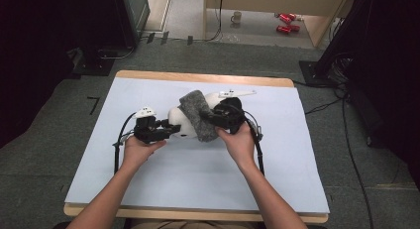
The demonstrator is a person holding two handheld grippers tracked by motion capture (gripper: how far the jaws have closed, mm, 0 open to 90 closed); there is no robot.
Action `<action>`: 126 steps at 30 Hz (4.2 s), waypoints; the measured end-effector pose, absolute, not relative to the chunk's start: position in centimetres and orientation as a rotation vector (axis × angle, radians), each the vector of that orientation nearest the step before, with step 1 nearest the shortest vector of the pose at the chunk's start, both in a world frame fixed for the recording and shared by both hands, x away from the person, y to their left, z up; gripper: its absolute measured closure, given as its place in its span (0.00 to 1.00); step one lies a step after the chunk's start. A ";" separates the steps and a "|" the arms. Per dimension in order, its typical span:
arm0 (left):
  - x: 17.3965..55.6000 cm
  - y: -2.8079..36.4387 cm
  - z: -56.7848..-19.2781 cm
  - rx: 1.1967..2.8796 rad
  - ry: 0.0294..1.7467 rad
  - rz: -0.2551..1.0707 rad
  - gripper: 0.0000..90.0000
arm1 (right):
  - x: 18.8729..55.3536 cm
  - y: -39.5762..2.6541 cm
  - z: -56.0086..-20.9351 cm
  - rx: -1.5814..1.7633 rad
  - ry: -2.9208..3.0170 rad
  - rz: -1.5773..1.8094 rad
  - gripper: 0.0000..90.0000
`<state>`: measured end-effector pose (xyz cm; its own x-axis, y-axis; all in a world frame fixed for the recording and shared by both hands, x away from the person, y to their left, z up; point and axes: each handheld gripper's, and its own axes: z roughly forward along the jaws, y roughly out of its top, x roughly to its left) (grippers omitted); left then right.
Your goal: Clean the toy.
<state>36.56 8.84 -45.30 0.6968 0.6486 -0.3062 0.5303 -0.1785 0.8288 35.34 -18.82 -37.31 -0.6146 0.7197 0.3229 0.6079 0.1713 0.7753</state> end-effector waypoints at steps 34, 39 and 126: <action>36.8 8.3 -45.5 1.866 0.933 0.185 0.42 | 36.3 -22.2 -37.1 1.384 2.198 1.333 0.85; 36.9 8.3 -45.5 1.863 0.936 0.181 0.43 | 36.5 -24.4 -36.7 1.433 2.142 1.345 0.84; 38.8 8.5 -48.5 1.874 0.787 0.161 0.37 | 39.5 -22.8 -39.0 1.429 2.206 1.296 0.86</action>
